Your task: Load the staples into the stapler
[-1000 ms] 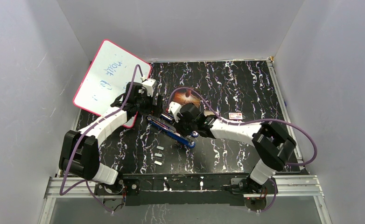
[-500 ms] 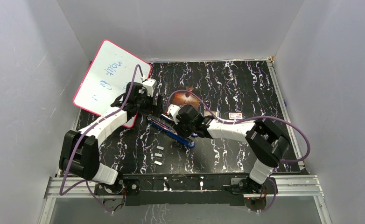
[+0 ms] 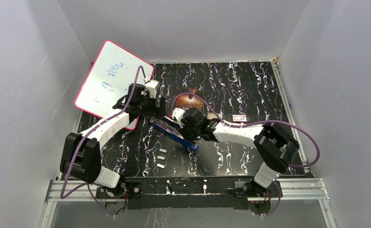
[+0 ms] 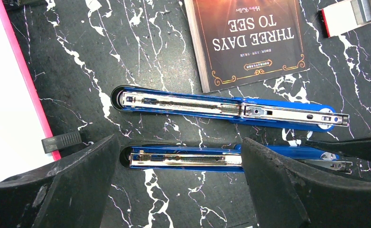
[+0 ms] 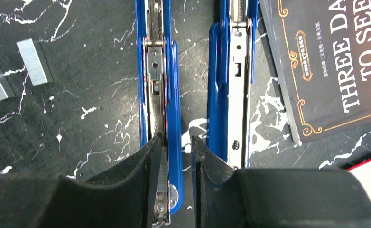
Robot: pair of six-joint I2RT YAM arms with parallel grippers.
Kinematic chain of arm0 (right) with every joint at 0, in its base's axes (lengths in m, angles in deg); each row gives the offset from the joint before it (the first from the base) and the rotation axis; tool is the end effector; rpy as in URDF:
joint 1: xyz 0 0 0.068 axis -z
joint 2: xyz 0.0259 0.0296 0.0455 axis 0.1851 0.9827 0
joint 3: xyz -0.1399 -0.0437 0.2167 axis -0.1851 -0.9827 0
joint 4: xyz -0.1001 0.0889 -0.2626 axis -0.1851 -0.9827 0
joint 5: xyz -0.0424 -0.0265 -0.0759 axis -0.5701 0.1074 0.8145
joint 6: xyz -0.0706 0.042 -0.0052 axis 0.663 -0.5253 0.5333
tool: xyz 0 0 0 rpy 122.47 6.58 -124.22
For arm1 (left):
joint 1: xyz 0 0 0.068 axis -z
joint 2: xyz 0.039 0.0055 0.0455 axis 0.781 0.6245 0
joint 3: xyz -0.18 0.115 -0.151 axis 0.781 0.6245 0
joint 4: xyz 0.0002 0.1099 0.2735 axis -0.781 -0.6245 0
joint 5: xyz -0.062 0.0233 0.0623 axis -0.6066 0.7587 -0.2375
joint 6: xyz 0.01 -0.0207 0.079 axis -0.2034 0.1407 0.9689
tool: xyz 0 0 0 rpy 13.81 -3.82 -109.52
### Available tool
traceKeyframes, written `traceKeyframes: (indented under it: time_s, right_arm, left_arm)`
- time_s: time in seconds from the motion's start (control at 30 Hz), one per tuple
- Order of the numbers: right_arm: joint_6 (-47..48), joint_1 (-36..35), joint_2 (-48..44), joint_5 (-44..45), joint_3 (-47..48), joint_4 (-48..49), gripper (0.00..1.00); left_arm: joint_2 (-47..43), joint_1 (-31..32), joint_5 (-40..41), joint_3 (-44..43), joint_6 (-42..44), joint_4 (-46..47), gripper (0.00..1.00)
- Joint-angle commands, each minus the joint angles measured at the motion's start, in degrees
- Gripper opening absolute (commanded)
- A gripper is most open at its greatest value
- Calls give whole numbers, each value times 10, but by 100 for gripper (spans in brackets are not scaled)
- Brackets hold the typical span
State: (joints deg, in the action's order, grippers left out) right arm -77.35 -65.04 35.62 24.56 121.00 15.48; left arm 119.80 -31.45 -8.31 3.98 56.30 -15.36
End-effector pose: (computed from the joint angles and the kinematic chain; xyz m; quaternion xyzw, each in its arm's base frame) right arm 0.2337 0.3231 0.1288 -0.4496 0.8019 0.1548 0.3617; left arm 0.3538 -0.1444 0.1998 0.1871 0.8648 -0.1803 0.4297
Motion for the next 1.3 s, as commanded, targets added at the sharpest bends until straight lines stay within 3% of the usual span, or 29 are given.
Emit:
traceKeyframes:
  time_s: [0.0, 0.57, 0.83, 1.1, 1.27]
  right_arm:
    - [12, -2, -29, 5, -17, -48, 38]
    - [2, -2, -109, 25, -12, -50, 39]
    - [-16, -22, -156, -63, -88, 148, 40]
    - [-23, -90, -81, -74, -162, 361, 40]
    - [-33, -92, -37, -99, -169, 413, 41]
  left_arm:
    - [-16, 3, 4, -8, 6, -6, 98]
    - [-14, 3, 1, -9, 5, -3, 98]
    - [-22, 2, -7, -9, -4, 0, 98]
    - [-28, 3, -7, -9, -8, 1, 98]
    - [-28, 3, -6, -8, -8, 0, 98]
